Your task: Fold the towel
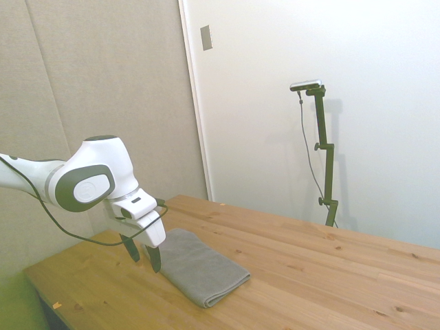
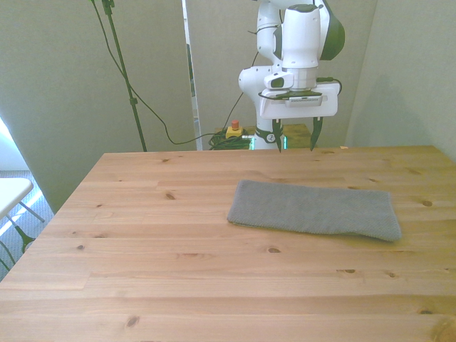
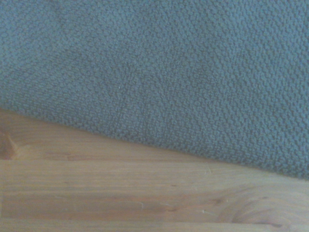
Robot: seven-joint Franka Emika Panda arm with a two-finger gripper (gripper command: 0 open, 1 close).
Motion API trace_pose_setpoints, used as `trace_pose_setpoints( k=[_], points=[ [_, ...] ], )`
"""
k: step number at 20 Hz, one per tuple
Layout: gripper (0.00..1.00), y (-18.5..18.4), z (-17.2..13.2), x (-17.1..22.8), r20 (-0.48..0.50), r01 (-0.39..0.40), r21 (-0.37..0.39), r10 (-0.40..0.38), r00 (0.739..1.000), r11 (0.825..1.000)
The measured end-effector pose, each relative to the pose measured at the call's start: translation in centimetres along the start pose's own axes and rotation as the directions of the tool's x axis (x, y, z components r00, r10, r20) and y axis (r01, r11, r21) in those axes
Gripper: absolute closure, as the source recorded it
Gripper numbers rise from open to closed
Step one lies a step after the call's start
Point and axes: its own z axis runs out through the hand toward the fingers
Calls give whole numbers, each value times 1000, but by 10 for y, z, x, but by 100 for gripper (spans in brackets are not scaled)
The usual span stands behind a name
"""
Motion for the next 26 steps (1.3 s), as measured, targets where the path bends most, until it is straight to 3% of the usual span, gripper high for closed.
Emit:
trace_pose_setpoints(
  k=[3, 5, 8, 11, 14, 19, 23, 26],
  points=[
    [0, -1, 4, 3, 11, 2, -2, -2, 1000, 1000],
    [0, -13, -10, 14, -7, -11, 20, 11, 1000, 1000],
    [0, -50, -29, 31, -30, -85, 34, 87, 996, 996],
    [0, -104, -29, 36, -47, -206, -15, 205, 978, 978],
    [0, -153, -18, 33, -68, -282, -112, 276, 959, 953],
    [0, -232, 15, 16, -110, -287, -221, 269, 957, 932],
    [0, -268, 44, 10, -210, -291, -338, 229, 950, 895],
    [0, -297, 64, -1, -282, -292, -380, 190, 940, 878]
  ],
)
